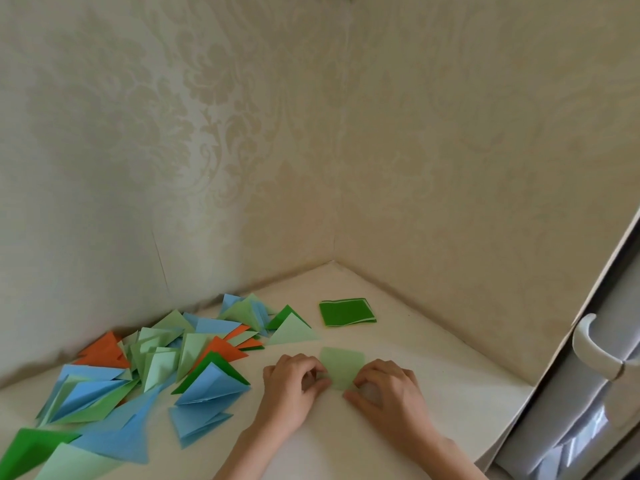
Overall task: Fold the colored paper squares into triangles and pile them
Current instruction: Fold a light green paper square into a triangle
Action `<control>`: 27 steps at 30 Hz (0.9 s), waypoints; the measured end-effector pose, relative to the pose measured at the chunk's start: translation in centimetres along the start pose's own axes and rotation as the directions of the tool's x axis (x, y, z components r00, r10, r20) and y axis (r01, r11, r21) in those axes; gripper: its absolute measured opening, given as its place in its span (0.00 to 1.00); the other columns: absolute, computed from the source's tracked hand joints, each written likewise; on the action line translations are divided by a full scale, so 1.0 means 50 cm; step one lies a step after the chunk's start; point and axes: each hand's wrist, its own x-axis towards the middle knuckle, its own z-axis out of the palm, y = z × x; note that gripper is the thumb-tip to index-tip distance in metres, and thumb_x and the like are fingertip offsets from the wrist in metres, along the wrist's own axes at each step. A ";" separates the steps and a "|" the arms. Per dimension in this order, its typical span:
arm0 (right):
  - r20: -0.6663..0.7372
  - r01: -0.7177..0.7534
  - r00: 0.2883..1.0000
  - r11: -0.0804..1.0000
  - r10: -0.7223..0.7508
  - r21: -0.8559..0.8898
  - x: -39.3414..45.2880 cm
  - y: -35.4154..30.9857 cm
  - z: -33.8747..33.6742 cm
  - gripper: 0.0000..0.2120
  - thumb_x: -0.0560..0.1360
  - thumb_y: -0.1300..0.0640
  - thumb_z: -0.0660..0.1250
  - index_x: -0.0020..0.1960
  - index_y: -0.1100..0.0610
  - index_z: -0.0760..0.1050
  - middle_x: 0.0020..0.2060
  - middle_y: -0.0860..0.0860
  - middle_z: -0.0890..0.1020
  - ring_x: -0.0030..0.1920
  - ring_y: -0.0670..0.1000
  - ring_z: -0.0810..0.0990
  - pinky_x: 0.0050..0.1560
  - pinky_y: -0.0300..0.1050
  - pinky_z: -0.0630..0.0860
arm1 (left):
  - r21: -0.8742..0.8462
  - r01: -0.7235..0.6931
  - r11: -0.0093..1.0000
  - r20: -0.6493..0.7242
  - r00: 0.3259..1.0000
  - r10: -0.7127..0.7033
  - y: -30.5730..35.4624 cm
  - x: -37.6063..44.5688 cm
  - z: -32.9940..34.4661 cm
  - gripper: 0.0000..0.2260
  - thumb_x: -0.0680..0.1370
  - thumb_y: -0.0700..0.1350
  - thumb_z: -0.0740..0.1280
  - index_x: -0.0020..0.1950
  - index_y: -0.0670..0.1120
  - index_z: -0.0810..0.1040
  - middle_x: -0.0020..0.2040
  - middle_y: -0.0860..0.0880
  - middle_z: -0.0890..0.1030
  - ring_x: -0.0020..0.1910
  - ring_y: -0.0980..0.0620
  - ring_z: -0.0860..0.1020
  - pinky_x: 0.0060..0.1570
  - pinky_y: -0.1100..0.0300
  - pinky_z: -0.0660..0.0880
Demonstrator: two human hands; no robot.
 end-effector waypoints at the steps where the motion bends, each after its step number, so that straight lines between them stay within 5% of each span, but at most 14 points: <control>1: -0.001 -0.021 1.000 0.999 0.021 -0.025 0.005 -0.006 0.002 0.24 0.68 0.31 0.54 0.45 0.46 0.79 0.45 0.37 0.77 0.51 0.41 0.74 0.52 0.39 0.62 | -0.011 0.018 1.000 -0.005 1.000 -0.018 0.003 0.000 0.002 0.05 0.74 0.55 0.70 0.47 0.59 0.78 0.40 0.61 0.77 0.46 0.61 0.71 0.48 0.59 0.61; 10: -0.157 -0.099 0.984 0.993 0.087 -0.065 0.016 -0.009 0.038 0.17 0.69 0.34 0.58 0.35 0.45 0.74 0.38 0.39 0.74 0.43 0.45 0.75 0.43 0.42 0.66 | 0.057 0.095 0.994 -0.006 0.996 -0.095 0.015 0.009 0.012 0.15 0.72 0.63 0.68 0.55 0.62 0.72 0.41 0.62 0.74 0.49 0.61 0.70 0.48 0.60 0.58; 16: -0.059 -0.182 0.981 0.983 0.183 0.011 0.021 -0.008 0.030 0.12 0.68 0.38 0.69 0.35 0.42 0.69 0.44 0.38 0.72 0.49 0.44 0.71 0.51 0.43 0.66 | -0.022 0.096 0.995 -0.017 0.995 -0.097 0.012 0.010 0.011 0.12 0.71 0.56 0.72 0.50 0.62 0.73 0.40 0.59 0.74 0.44 0.63 0.71 0.45 0.60 0.58; 23: 0.011 -0.238 0.971 0.959 0.239 0.157 0.029 -0.005 0.013 0.12 0.65 0.44 0.75 0.38 0.39 0.70 0.46 0.39 0.72 0.50 0.42 0.71 0.54 0.42 0.65 | -0.150 0.093 0.984 -0.031 0.995 -0.098 -0.001 0.004 -0.001 0.18 0.69 0.43 0.75 0.40 0.64 0.72 0.37 0.56 0.77 0.42 0.61 0.75 0.51 0.52 0.73; 27: 0.014 -0.249 0.968 0.955 0.250 0.162 0.026 -0.007 0.012 0.13 0.65 0.44 0.75 0.42 0.37 0.71 0.47 0.38 0.72 0.51 0.41 0.72 0.57 0.42 0.67 | -0.073 0.032 0.997 -0.071 0.997 -0.037 0.014 0.001 0.004 0.13 0.72 0.40 0.72 0.45 0.58 0.77 0.42 0.60 0.74 0.44 0.60 0.73 0.52 0.59 0.72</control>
